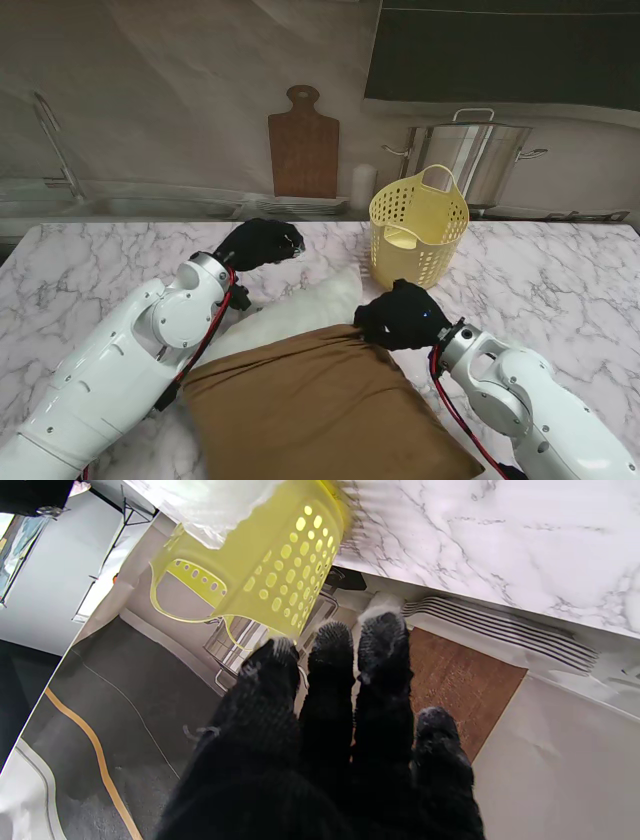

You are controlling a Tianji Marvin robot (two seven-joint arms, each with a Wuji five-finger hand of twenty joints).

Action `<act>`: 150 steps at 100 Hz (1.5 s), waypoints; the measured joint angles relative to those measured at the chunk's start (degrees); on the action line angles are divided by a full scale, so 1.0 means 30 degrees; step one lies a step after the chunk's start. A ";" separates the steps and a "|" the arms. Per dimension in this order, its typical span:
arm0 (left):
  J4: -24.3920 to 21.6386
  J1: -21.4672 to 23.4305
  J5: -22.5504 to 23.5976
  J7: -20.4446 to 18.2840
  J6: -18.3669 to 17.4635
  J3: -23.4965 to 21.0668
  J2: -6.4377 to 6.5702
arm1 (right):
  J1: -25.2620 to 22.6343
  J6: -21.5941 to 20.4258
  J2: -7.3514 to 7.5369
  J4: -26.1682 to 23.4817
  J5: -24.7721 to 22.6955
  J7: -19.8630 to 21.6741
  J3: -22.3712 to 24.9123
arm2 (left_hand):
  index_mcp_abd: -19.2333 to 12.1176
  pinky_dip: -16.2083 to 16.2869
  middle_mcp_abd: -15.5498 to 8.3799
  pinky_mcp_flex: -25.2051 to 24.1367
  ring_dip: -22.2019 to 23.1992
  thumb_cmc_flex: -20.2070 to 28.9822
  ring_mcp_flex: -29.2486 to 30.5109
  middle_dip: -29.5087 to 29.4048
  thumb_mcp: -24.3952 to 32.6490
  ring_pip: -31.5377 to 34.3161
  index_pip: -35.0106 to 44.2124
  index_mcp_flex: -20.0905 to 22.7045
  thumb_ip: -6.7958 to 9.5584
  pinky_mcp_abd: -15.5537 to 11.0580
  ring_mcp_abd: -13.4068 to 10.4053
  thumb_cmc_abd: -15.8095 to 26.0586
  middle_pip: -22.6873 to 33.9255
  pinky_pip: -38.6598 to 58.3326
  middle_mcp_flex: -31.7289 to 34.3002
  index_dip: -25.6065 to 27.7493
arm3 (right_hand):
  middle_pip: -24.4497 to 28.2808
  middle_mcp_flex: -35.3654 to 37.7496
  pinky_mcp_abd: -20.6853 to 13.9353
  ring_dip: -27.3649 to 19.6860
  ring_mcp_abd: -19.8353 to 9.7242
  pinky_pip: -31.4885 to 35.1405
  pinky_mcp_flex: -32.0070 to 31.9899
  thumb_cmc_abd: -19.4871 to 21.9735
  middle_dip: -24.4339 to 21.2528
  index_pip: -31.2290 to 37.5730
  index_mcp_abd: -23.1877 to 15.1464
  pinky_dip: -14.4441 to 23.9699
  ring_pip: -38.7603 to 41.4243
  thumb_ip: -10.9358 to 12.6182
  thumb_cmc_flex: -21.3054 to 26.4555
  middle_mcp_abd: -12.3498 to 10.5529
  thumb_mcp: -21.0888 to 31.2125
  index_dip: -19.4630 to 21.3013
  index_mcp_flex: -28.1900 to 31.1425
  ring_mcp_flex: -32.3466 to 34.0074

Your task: Remove the pillowcase from the pillow and put it in the laundry basket

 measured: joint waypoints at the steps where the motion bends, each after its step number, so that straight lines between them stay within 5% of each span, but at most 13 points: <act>1: -0.0008 0.0001 -0.0087 -0.0005 0.0000 0.0019 0.0005 | 0.0039 0.0000 0.0010 0.0037 0.0013 -0.0075 -0.0068 | 0.0052 0.0000 0.0017 -0.0197 0.0000 0.0023 -0.0173 -0.0234 0.0060 -0.0098 -0.0059 -0.0132 0.0000 0.0004 0.0020 0.0146 -0.0014 0.0005 -0.0223 -0.0001 | 0.0000 0.0011 0.0000 0.0000 0.0000 -0.0001 0.0000 0.0000 0.0013 0.0000 0.0000 0.0000 0.0000 0.0000 0.0000 0.0000 0.0000 0.0004 0.0000 0.0000; 9: -0.0103 0.0017 -0.1265 -0.0204 -0.0001 0.0196 0.0030 | 0.0529 -0.0011 0.0056 0.0401 0.0091 -0.0423 -0.0710 | 0.0271 0.0014 0.0998 -0.1451 -0.0514 0.0116 -0.1795 -0.4085 -0.0571 -0.1738 -0.4339 -0.1919 0.0058 0.0579 0.0554 0.1468 -0.0519 0.0146 -0.3614 -0.1347 | 0.0000 0.0018 0.0000 0.0002 -0.0001 -0.0110 0.0000 0.0000 0.0130 -0.0005 0.0000 0.0000 0.0000 0.0000 0.0000 0.0000 0.0000 0.0157 0.0000 0.0000; 19: -0.0323 -0.0028 -0.2989 -0.2044 -0.0003 0.0360 0.0080 | 0.1340 -0.0016 0.0057 0.0922 0.0125 -0.0795 -0.1510 | 0.0994 -0.0323 0.2178 -0.3333 -0.1649 -0.2685 -0.4807 -0.7011 -0.1561 -0.3656 -0.8974 -0.5135 0.0071 0.1637 0.1853 0.2385 -0.2164 0.0216 -0.9211 -0.4093 | 0.0000 0.0046 0.0000 0.0004 -0.0005 -0.0110 0.0000 0.0000 0.0150 -0.0007 0.0000 0.0000 0.0000 0.0000 0.0000 0.0000 0.0000 0.0193 0.0000 0.0000; 34: -0.0308 -0.0441 -0.3658 -0.3616 0.0238 0.1059 0.0287 | 0.2155 0.0032 -0.0018 0.1452 0.0233 -0.1266 -0.2170 | 0.2830 -0.2601 0.3941 -0.4655 -0.3366 -0.6905 -0.8793 -0.8820 -0.1706 -0.5600 -1.1127 -0.9027 0.0072 0.2561 0.3204 0.1660 -0.3865 0.0346 -1.5302 -0.5309 | 0.0000 0.0061 0.0000 0.0007 -0.0005 -0.0113 -0.0004 0.0000 0.0156 -0.0008 0.0000 0.0000 -0.0001 0.0000 0.0000 0.0000 0.0000 0.0197 0.0000 -0.0001; 48: 0.0274 -0.1132 -0.4643 -0.4725 0.0819 0.1694 0.0366 | 0.2616 0.0058 -0.0063 0.1768 0.0213 -0.1709 -0.2652 | 0.4180 -0.4053 0.4498 -0.5394 -0.4445 -0.7398 -1.0983 -1.0744 -0.1726 -0.5947 -1.1928 -1.0744 0.0073 0.2641 0.3812 0.0176 -0.4502 0.0355 -1.8391 -0.5653 | 0.0000 0.0067 0.0000 0.0007 -0.0007 -0.0113 -0.0014 0.0000 0.0160 -0.0008 0.0000 0.0000 -0.0007 0.0000 0.0000 0.0000 0.0000 0.0198 0.0000 -0.0003; 68: 0.0815 -0.1851 -0.4889 -0.6742 0.1185 0.2089 0.0580 | 0.2923 0.0058 -0.0178 0.1850 0.0360 -0.2010 -0.2956 | 0.3633 -0.4559 0.4524 -0.5406 -0.4846 -0.4106 -1.1317 -1.1375 -0.1470 -0.5814 -1.2231 -1.0912 0.0859 0.2100 0.3798 -0.0080 -0.4548 0.0358 -1.8570 -0.8788 | -0.0008 0.0067 0.0001 0.0041 -0.0014 -0.0296 -0.0174 0.0000 0.0161 -0.0008 0.0000 0.0000 -0.0015 0.0000 0.0000 0.0000 0.0000 0.0198 0.0000 -0.0003; 86: 0.0948 -0.2364 -0.5574 -0.8827 0.1423 0.2353 0.0982 | 0.3107 0.0135 -0.0240 0.1878 0.0367 -0.2170 -0.3140 | 0.3535 -0.4562 0.4839 -0.5053 -0.4862 -0.3843 -1.0615 -1.1360 -0.1313 -0.5715 -1.2392 -1.0912 0.1457 0.1551 0.3268 -0.0080 -0.4535 0.0359 -1.8581 -0.9890 | -0.0010 0.0075 0.0002 0.0046 -0.0021 -0.0297 -0.0210 0.0000 0.0165 -0.0009 0.0000 0.0000 -0.0027 0.0000 0.0000 0.0000 0.0000 0.0200 0.0000 -0.0005; 103: 0.0973 -0.2563 -0.5850 -0.9410 0.1558 0.2511 0.1267 | 0.3224 0.0284 -0.0257 0.1953 0.0326 -0.2233 -0.3220 | 0.4076 -0.4460 0.5180 -0.4651 -0.4862 -0.6972 -0.9672 -1.0332 -0.1522 -0.5632 -1.2392 -1.0914 0.1022 0.1206 0.2906 -0.1072 -0.4315 0.0359 -1.7347 -0.9953 | -0.0012 -0.0054 0.0003 0.0053 -0.0042 -0.0386 -0.0408 0.0000 0.0165 -0.0008 -0.0001 0.0000 -0.0050 0.0000 0.0000 0.0000 0.0000 0.0200 0.0000 -0.0190; 117: 0.1243 -0.2801 -0.6936 -1.0029 0.1580 0.2718 0.1312 | 0.3273 0.0521 -0.0257 0.1981 0.0119 -0.2468 -0.3297 | 0.4527 -0.3927 0.5143 -0.4071 -0.4792 -0.7662 -0.8651 -1.0012 -0.1633 -0.5625 -1.2392 -1.0914 0.0600 0.1087 0.2698 -0.1543 -0.4105 0.0361 -1.5646 -0.9953 | -0.0014 -0.0054 0.0009 0.0059 -0.0044 -0.0467 -0.0425 0.0000 0.0168 -0.0008 -0.0006 0.0000 -0.0050 0.0000 0.0000 0.0000 0.0000 0.0200 0.0000 -0.0190; 128: 0.1299 -0.2988 -0.6814 -1.0571 0.1547 0.2891 0.1392 | 0.3277 0.0660 -0.0258 0.1987 0.0010 -0.2584 -0.3296 | 0.4770 -0.3421 0.3810 -0.3431 -0.4384 -0.7383 -0.7667 -0.9433 -0.1618 -0.5588 -1.2392 -1.0914 0.0597 0.0700 0.2129 -0.1544 -0.3863 0.0368 -1.3780 -0.9953 | -0.0014 -0.0053 0.0012 0.0061 -0.0048 -0.0503 -0.0463 -0.0001 0.0168 -0.0009 -0.0010 0.0000 -0.0050 0.0000 0.0000 0.0000 0.0000 0.0200 0.0000 -0.0191; 144: 0.1454 -0.3349 -0.6840 -1.1253 0.1464 0.3190 0.1566 | 0.3279 0.0872 -0.0261 0.2028 -0.0126 -0.2899 -0.3309 | 0.4788 -0.2552 0.1248 -0.2352 -0.3442 -0.5525 -0.5785 -0.8794 -0.1492 -0.5363 -1.1888 -1.0898 0.0593 -0.0208 0.0943 -0.1545 -0.2751 0.0370 -0.9939 -0.7049 | -0.0014 -0.0054 0.0021 0.0062 -0.0067 -0.0685 -0.0643 -0.0001 0.0172 -0.0009 -0.0025 0.0000 -0.0050 0.0000 0.0000 0.0000 0.0000 0.0200 0.0000 -0.0190; 150: 0.1582 -0.3459 -0.6860 -1.1223 0.1344 0.3362 0.1588 | 0.3295 0.1021 -0.0263 0.2064 -0.0151 -0.3068 -0.3389 | 0.4793 -0.2270 0.0766 -0.1561 -0.3081 -0.4819 -0.4727 -0.8445 -0.1652 -0.4990 -1.1131 -0.9207 0.0449 -0.0475 0.0657 -0.1541 -0.1991 0.0367 -0.7841 -0.6115 | -0.0014 -0.0055 0.0025 0.0076 -0.0067 -0.0685 -0.0655 -0.0001 0.0174 -0.0009 -0.0036 0.0000 -0.0050 0.0000 -0.0002 -0.0001 0.0000 0.0200 0.0000 -0.0191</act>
